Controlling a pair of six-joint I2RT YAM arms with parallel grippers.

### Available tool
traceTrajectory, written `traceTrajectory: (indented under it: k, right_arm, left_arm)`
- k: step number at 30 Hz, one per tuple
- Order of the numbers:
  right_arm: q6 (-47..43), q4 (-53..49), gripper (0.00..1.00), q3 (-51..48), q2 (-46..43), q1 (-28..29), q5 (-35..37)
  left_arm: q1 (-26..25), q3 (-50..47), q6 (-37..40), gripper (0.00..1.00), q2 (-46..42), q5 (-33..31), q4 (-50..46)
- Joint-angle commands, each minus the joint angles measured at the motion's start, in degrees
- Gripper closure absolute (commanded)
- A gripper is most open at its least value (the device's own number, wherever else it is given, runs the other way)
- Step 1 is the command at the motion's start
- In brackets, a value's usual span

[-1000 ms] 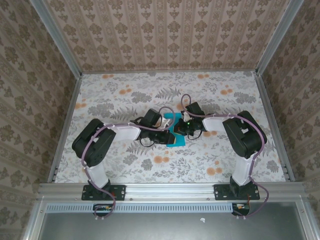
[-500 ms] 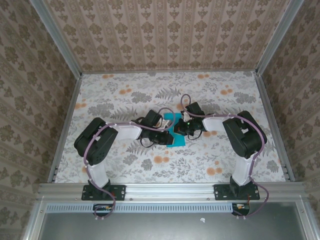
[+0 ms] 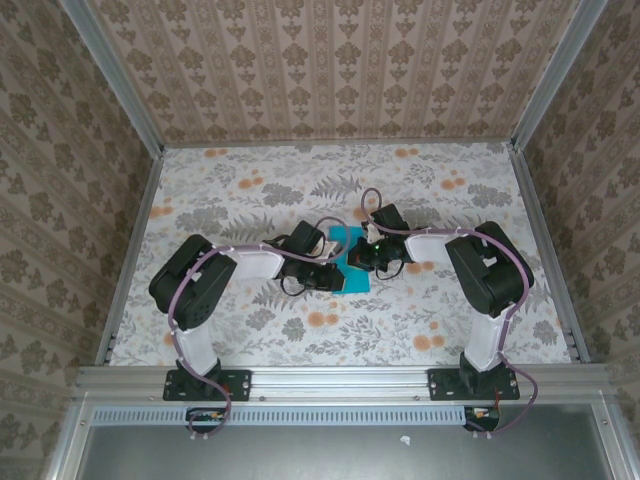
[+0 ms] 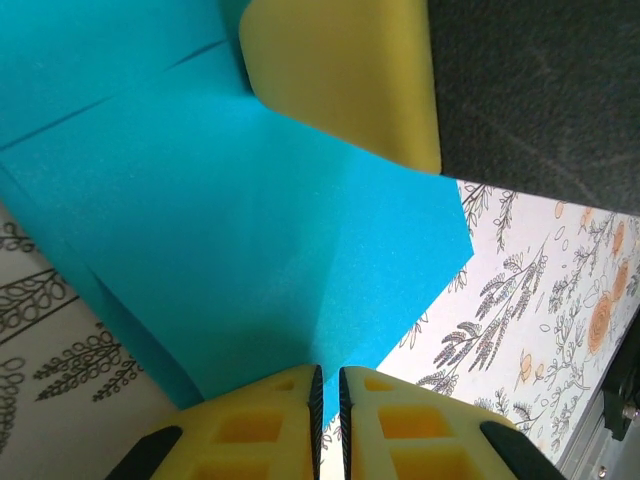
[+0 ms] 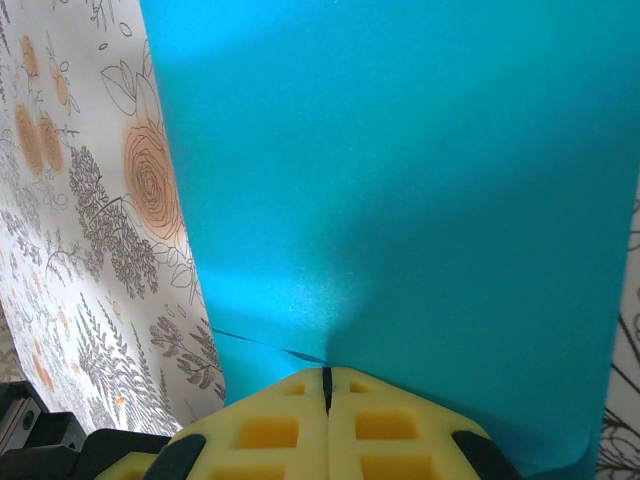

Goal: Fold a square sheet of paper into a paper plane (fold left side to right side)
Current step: Fold the triangle a second time at the center of the table.

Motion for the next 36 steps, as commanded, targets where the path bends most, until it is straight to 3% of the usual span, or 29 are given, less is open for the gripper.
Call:
traceTrajectory:
  k: [1,21,28,36]
  right_arm:
    - [-1.6,-6.8,0.94,-0.2,0.9,-0.2,3.0]
    - [-2.1,-7.4,0.94,1.0,0.7,-0.3,2.8]
    - [-3.2,-7.4,0.96,1.1,-6.7,-0.7,2.5]
    - [-4.0,-7.9,0.99,-5.7,-13.5,1.3,1.2]
  left_arm:
    - [0.7,-0.4,1.5,0.84,-1.9,-1.6,-1.8]
    - [0.4,-3.3,3.2,0.92,-3.1,-3.2,-4.7]
    - [-1.3,-2.1,4.4,0.94,-1.7,-7.7,-9.0]
    - [-2.2,-0.8,5.0,0.96,-1.2,-10.2,-11.2]
